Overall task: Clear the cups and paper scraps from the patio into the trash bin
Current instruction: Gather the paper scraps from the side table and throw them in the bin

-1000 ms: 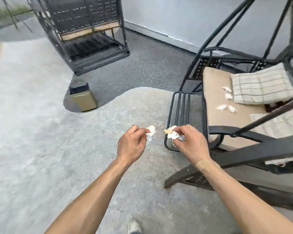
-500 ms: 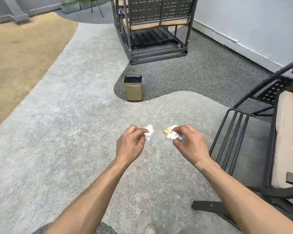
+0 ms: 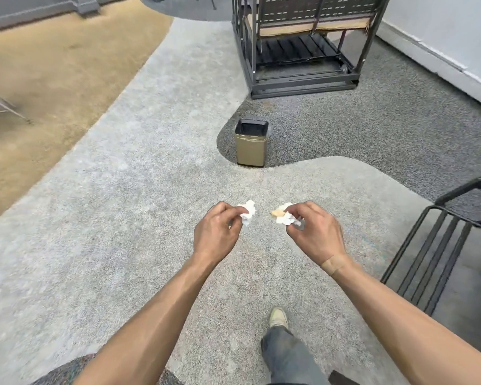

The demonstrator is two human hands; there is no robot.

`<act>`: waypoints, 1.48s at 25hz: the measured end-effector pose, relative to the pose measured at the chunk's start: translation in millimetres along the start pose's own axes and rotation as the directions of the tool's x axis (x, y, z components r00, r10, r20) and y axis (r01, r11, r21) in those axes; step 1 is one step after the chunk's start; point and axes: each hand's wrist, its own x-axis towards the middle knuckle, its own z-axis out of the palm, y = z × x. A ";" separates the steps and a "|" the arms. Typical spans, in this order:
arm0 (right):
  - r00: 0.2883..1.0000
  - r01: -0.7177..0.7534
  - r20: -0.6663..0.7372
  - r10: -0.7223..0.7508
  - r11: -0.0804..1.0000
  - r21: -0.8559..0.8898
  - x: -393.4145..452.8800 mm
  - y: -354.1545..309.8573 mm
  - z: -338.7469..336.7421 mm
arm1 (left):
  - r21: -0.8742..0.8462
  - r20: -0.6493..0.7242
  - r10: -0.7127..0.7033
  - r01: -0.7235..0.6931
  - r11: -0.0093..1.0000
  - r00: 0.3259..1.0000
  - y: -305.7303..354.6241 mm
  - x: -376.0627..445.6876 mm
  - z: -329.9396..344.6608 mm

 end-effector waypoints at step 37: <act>0.997 -0.047 0.051 0.051 0.995 -0.084 657.0 69.3 109.1 | 0.016 0.032 0.043 -0.044 0.999 0.999 -142.2 649.9 89.8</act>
